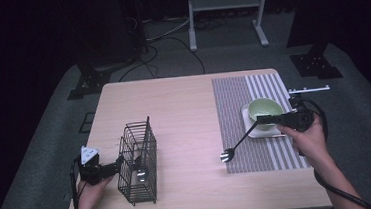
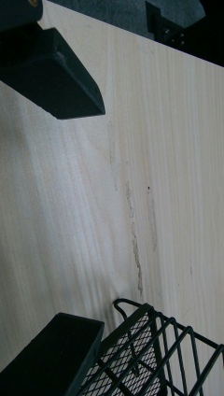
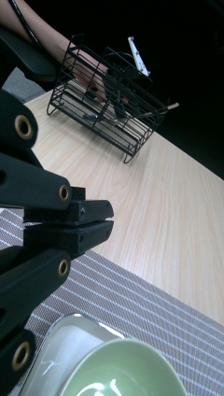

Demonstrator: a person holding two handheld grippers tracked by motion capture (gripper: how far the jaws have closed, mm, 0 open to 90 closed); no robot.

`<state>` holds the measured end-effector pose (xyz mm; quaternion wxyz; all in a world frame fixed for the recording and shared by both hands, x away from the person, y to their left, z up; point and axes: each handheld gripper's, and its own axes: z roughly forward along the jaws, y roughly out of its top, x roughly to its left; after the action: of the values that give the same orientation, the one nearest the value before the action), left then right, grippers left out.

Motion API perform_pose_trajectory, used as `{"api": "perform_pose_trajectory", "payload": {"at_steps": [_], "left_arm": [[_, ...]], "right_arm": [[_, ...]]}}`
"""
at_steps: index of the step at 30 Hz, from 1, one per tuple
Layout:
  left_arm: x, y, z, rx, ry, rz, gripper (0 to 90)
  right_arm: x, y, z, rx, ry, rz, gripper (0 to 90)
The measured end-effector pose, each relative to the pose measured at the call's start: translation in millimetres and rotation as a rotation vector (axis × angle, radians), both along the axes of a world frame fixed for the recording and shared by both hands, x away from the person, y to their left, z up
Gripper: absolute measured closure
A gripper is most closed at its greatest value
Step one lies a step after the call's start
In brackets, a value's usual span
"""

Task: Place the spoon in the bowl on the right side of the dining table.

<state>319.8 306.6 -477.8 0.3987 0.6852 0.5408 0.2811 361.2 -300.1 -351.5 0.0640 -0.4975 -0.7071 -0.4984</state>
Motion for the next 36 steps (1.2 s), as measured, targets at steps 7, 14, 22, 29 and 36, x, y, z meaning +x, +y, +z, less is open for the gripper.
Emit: {"api": "perform_pose_trajectory", "payload": {"at_steps": [7,14,22,29,36], "left_arm": [[0.0,0.1,0.0,0.0,0.001,0.0,0.0],[0.1,0.2,-0.1,-0.002,0.001,0.002,0.0],[0.1,-0.1,0.0,0.0,0.0,0.001,0.0],[0.1,0.0,0.0,0.001,0.001,0.001,0.0],[0.2,-0.2,-0.1,0.001,0.001,0.0,0.0]], "right_arm": [[2.0,-10.2,-3.1,0.005,0.012,-0.036,88.1],[3.6,-18.8,-2.8,0.008,0.013,-0.064,88.2],[4.7,-25.7,-1.9,0.004,0.014,-0.088,88.2],[5.3,-31.1,-1.9,0.014,0.009,-0.115,88.2],[6.7,-31.0,1.9,0.011,0.004,-0.121,88.2]]}}
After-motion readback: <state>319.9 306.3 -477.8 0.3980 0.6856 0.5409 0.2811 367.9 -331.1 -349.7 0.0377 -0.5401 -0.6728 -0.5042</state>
